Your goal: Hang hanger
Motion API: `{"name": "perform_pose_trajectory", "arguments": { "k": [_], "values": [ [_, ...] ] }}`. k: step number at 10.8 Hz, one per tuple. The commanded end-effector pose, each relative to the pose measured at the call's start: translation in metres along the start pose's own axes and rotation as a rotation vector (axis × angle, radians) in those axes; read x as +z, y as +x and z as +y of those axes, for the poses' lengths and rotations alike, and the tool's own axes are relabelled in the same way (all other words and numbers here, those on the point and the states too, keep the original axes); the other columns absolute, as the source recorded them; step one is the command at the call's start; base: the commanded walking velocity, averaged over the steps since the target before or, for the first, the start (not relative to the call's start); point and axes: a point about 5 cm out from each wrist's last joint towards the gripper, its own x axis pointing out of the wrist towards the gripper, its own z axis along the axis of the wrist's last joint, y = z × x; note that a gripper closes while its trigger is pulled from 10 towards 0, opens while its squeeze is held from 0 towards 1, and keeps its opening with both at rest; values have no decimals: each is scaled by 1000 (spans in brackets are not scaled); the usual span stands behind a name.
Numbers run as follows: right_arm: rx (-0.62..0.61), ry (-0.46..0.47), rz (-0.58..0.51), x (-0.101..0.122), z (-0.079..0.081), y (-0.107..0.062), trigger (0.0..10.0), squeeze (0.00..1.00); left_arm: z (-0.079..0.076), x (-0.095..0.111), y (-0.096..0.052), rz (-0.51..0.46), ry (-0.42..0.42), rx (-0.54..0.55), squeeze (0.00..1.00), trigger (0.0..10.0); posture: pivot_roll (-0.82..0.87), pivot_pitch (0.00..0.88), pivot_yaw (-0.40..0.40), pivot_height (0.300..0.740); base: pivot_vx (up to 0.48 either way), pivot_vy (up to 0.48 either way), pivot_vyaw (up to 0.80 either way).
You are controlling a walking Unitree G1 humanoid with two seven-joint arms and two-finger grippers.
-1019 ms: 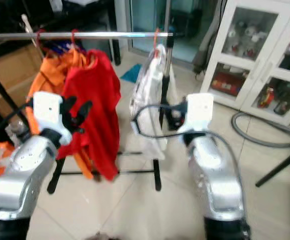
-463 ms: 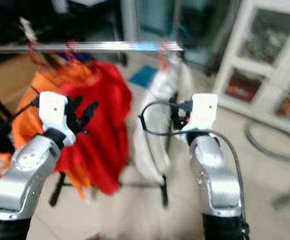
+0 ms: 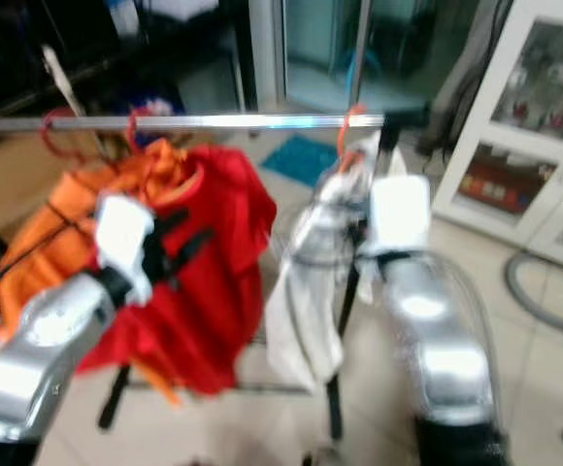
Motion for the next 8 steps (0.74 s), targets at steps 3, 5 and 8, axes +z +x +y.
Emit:
{"name": "perform_pose_trajectory", "arguments": {
  "k": [3,5,8],
  "values": [
    [57,124,-86,32,7,-5,10000,1000,20,-8,-18,40,56,27,0,10000,-7,69,64,740,0,0,0],
    [-2,174,-121,49,3,-4,10000,1000,17,-5,-20,11,38,-18,0,10000,-12,85,66,740,0,0,0],
    [123,109,0,51,26,18,10000,1000,-15,2,-9,-36,-13,-221,0,10000,-33,98,81,740,0,0,0]
  ]
}}
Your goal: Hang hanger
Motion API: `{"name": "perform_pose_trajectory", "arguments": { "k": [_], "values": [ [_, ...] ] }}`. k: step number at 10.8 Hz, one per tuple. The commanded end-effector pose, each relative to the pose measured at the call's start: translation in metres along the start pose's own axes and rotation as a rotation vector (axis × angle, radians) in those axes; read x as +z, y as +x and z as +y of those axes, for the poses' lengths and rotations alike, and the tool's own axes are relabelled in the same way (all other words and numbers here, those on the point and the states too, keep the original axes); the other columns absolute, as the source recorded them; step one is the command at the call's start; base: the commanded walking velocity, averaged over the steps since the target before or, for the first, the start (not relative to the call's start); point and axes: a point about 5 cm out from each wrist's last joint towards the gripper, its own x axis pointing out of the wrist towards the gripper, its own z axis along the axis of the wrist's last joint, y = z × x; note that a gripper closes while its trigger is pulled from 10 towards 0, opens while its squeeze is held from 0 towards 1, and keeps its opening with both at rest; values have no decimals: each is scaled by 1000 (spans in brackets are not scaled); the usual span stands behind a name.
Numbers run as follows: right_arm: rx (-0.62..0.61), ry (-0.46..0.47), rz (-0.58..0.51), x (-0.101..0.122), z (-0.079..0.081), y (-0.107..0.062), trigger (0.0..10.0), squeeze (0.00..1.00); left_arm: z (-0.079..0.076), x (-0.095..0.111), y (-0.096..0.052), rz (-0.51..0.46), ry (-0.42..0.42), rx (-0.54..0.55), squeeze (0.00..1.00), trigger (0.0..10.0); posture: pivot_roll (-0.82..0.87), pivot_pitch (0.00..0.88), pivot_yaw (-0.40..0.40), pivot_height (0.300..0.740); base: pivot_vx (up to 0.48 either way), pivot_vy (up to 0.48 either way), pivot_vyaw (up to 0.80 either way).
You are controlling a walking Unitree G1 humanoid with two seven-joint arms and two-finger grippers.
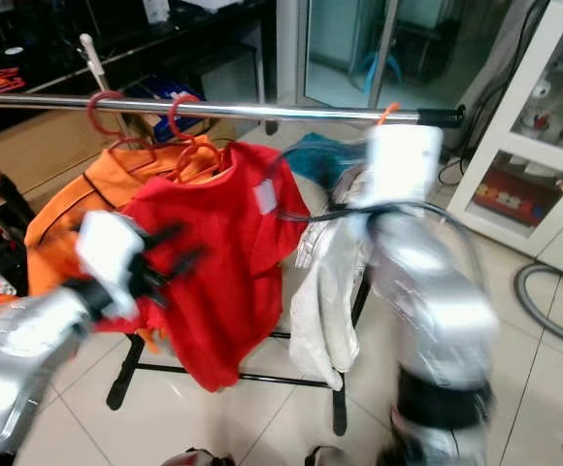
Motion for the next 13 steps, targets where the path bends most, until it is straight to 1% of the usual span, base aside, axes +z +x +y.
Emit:
{"name": "perform_pose_trajectory", "arguments": {
  "k": [1,2,4,5,6,7,8,10,11,12,13],
  "values": [
    [-4,-32,38,0,-1,7,10000,1000,-2,5,2,-6,7,-46,0,10000,-46,95,93,740,0,0,0],
    [-34,-65,53,7,-6,16,10000,1000,-4,4,2,-1,-4,-88,0,10000,-50,97,93,740,0,0,0],
    [-107,-95,57,16,-21,25,10000,1000,-9,1,-2,24,-1,-128,0,10000,-47,103,73,740,0,0,0],
    [-120,-87,52,18,-25,26,10000,1000,-11,0,-5,29,-3,-131,0,10000,-38,105,56,740,0,0,0],
    [-127,-77,47,20,-30,27,10000,1000,-15,-1,-9,39,-27,-134,0,10000,-35,108,53,740,0,0,0],
    [-139,-96,62,19,-36,26,10000,1000,-17,-2,-11,49,-28,-142,0,10000,-32,109,55,740,0,0,0],
    [-153,-112,69,19,-42,23,10000,1000,-20,-3,-11,51,-30,-166,0,10000,-33,107,54,740,0,0,0],
    [-111,-111,21,32,-46,0,10000,1000,-22,-2,-12,52,-37,-175,0,10000,-32,94,54,740,0,0,0],
    [-110,-114,21,34,-49,-5,10000,1000,-21,-1,-11,52,-39,-176,0,10000,-37,101,54,740,0,0,0],
    [-83,-130,54,31,-49,-9,10000,1000,-19,-1,-10,50,-44,-179,0,10000,-49,106,59,740,0,0,0],
    [-92,-141,108,22,-52,-11,10000,1000,-23,0,-6,41,-49,-223,0,10000,-61,105,75,740,0,0,0]
  ]
}}
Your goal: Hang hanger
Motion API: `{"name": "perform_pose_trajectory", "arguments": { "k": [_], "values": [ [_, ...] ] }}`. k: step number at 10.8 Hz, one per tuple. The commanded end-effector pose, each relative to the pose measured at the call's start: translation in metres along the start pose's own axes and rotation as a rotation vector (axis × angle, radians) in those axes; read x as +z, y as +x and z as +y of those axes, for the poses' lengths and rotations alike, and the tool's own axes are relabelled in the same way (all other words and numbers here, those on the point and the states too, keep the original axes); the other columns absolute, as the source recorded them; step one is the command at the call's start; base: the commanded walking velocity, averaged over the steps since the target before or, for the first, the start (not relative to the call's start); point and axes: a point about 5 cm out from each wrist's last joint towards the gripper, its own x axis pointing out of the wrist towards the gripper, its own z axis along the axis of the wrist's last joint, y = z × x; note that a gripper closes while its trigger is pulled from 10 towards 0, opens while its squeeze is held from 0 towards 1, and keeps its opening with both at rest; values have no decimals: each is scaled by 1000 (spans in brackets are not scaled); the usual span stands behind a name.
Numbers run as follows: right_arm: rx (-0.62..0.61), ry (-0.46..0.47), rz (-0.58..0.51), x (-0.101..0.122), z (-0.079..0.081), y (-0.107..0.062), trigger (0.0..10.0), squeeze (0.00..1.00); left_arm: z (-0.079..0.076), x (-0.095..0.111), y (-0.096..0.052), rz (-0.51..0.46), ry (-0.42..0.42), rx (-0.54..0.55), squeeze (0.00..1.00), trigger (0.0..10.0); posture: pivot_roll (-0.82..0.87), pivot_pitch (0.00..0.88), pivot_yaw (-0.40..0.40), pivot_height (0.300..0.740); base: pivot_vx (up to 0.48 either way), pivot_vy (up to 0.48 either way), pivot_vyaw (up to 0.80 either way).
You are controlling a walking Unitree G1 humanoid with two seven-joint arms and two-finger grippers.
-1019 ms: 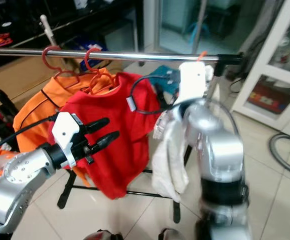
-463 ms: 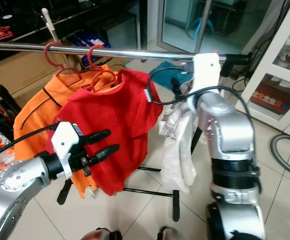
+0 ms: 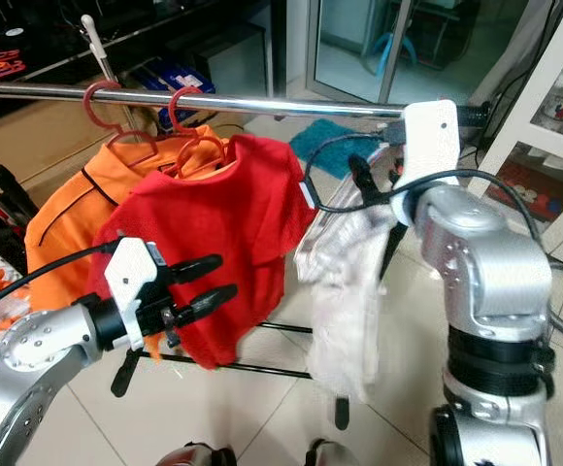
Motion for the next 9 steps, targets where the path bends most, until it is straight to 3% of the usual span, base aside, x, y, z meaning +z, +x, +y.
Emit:
{"name": "perform_pose_trajectory", "arguments": {
  "k": [1,4,6,7,8,9],
  "values": [
    [-15,4,21,-4,-3,-2,10000,1000,-1,2,3,-4,1,-21,0,10000,-67,109,88,740,0,0,0],
    [-52,32,39,-13,-10,4,10000,1000,-2,3,11,-14,1,-60,0,10000,-77,115,99,740,0,0,0],
    [13,28,-15,-8,-11,16,10000,1000,-5,2,9,-7,-2,-74,0,10000,-70,108,90,740,0,0,0],
    [36,20,-31,-6,-10,19,10000,824,-5,2,9,-9,-3,-71,0,10000,-66,110,87,740,0,0,0],
    [58,4,-64,0,-9,24,10000,20,-5,3,8,-11,-5,-66,0,10000,-63,105,85,740,0,0,0],
    [78,-41,-101,9,-8,27,10000,0,-4,3,7,-9,-4,-64,0,10000,-60,105,82,740,0,0,0]
  ]
}}
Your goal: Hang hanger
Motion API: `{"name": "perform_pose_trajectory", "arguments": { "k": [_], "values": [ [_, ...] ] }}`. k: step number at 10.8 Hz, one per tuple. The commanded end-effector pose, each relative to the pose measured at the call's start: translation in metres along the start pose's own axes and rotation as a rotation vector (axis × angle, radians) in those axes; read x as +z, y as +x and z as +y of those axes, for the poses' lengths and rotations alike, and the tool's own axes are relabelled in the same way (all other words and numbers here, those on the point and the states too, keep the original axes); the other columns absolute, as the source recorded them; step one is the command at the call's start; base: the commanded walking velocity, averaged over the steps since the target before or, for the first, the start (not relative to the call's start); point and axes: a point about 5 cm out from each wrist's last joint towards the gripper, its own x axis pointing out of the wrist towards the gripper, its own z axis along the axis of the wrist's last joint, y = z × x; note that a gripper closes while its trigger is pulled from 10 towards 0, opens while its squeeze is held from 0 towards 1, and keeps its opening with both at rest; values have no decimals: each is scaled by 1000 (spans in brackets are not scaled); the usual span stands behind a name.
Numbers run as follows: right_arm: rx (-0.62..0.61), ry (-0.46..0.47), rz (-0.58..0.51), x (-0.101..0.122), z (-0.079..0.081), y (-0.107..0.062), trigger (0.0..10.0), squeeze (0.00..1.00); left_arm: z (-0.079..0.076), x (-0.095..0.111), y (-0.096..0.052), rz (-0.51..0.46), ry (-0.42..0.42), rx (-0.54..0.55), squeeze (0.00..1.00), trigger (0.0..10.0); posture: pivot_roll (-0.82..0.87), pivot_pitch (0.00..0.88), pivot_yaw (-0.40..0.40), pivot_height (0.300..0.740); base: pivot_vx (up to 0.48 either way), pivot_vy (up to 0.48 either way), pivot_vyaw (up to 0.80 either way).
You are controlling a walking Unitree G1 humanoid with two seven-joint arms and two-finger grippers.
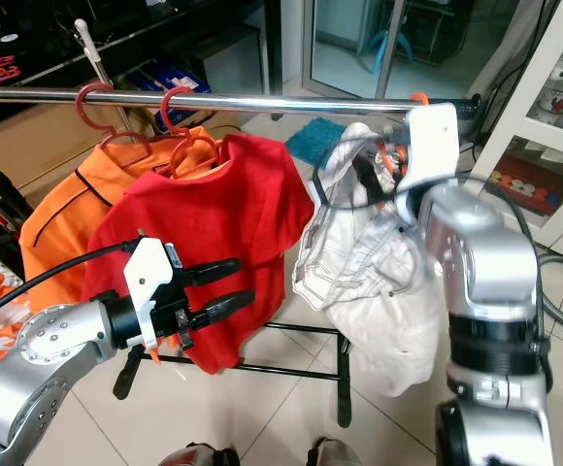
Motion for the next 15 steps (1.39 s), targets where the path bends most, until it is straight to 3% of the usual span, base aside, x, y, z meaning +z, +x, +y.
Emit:
{"name": "perform_pose_trajectory", "arguments": {
  "k": [1,4,5,6,7,8,9,10,11,15],
  "values": [
    [23,-43,-64,14,2,1,10000,0,0,1,-3,2,-3,2,0,10000,-59,104,79,740,0,0,0],
    [75,-81,-76,9,-2,3,10000,0,-1,1,-5,3,-1,3,0,10000,-58,100,78,740,0,0,0],
    [93,-66,-90,4,-3,5,7647,0,-1,2,-3,-2,1,-3,0,10000,-58,97,81,740,0,0,0],
    [90,-74,-87,1,-4,7,1451,0,-1,2,-3,-3,3,-5,0,10000,-58,97,81,740,0,0,0],
    [85,-79,-81,-1,-5,8,667,0,-1,2,-3,-4,3,-5,0,10000,-57,99,80,740,0,0,0],
    [66,-87,-55,-5,-7,10,3098,0,-2,1,-3,1,0,-5,0,10000,-56,101,80,740,0,0,0],
    [54,-88,-46,-6,-9,11,3961,0,-2,1,-3,2,-1,-5,0,10000,-57,100,82,740,0,0,0],
    [-2,-64,-25,-8,-13,15,5922,0,-1,1,-2,2,-1,-8,0,10000,-54,107,83,740,0,0,0],
    [-50,-65,27,-13,-15,16,10000,0,1,2,-2,1,2,-6,0,10000,-52,106,85,740,0,0,0],
    [-79,3,43,-11,-10,15,10000,0,1,2,-1,5,6,-10,0,10000,-54,107,93,740,0,0,0]
  ]
}}
